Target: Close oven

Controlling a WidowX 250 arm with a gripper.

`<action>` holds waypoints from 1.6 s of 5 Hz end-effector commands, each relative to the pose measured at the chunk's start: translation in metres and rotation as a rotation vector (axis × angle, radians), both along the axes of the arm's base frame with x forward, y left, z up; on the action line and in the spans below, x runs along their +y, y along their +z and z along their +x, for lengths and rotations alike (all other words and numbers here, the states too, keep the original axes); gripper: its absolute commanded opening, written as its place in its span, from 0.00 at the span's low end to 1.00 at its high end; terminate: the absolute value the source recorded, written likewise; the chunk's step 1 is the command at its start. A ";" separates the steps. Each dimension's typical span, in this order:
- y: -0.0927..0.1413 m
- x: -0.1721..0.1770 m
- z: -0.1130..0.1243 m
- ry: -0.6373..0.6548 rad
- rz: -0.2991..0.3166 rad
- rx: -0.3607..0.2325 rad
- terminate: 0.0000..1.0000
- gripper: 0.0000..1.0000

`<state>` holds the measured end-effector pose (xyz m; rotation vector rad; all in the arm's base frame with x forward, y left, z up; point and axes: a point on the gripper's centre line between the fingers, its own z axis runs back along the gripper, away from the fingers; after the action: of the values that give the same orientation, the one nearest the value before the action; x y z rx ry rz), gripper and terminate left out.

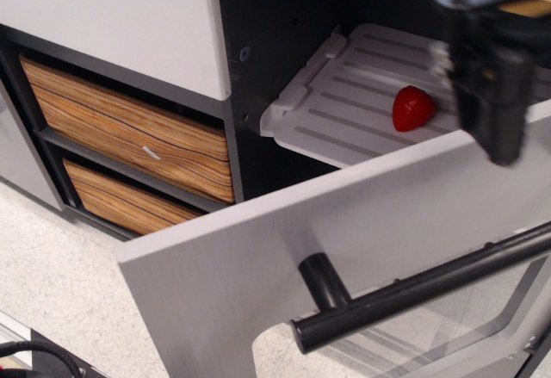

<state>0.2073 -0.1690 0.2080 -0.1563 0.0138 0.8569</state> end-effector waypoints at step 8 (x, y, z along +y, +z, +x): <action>-0.062 0.019 0.007 -0.180 0.031 0.046 0.00 1.00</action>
<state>0.2081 -0.1533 0.1314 -0.0743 0.0778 0.6838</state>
